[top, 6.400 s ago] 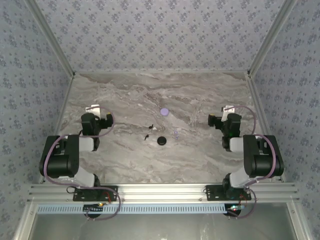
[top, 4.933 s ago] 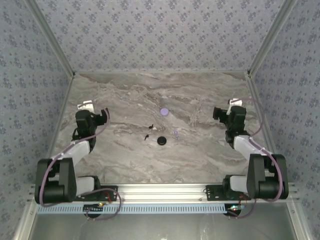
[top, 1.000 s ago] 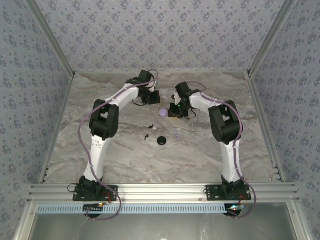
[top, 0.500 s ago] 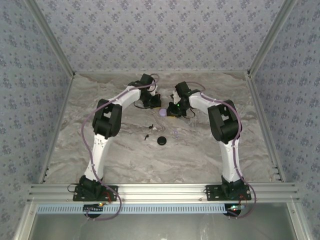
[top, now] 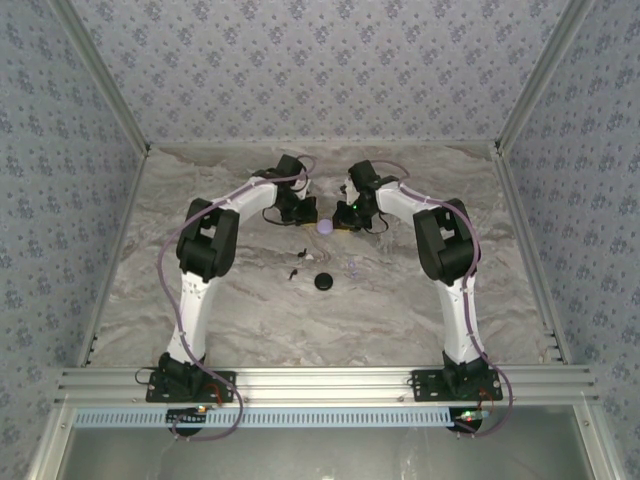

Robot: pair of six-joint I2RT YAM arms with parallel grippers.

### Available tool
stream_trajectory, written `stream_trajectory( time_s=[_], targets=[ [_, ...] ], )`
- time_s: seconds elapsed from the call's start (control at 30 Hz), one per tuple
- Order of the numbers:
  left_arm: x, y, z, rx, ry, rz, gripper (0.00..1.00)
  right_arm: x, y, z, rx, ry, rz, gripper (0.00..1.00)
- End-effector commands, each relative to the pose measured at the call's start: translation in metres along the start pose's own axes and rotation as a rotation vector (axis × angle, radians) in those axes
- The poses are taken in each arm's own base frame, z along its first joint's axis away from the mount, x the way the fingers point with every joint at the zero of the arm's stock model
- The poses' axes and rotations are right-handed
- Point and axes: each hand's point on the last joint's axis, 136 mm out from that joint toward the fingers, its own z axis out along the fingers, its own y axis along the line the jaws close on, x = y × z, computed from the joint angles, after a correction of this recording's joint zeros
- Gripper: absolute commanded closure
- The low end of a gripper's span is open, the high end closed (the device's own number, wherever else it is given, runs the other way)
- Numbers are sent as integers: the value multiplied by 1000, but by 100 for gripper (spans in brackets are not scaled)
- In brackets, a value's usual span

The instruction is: Insert wireless bluetooth earbuds into charging case

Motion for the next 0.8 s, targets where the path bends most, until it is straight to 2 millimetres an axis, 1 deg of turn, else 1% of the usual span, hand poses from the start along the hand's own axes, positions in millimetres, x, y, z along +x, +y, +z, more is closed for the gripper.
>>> stream_trajectory(
  time_s=[0.0,0.17,0.27,0.37,0.5,0.63,0.77],
  targets=[
    [13,-2,-12,-25,16,9,93,2,-3,2,33,23,9,86],
    [12,4,-17,-62,-6,-8,92,3,-8,-3,66,18,-3,84],
    [8,5,-27,-76,-36,-13,89,2,-9,-12,76,-1,-3,83],
    [4,4,-40,-65,-76,-24,84,1,-5,-23,54,-22,2,81],
    [1,0,-52,15,-115,-52,79,-2,1,-32,-7,-44,16,79],
    [-3,-9,-59,132,-142,-85,72,-4,8,-35,-91,-53,37,75],
    [-3,-14,-53,206,-132,-111,67,-6,15,-31,-157,-49,52,72]
  ],
)
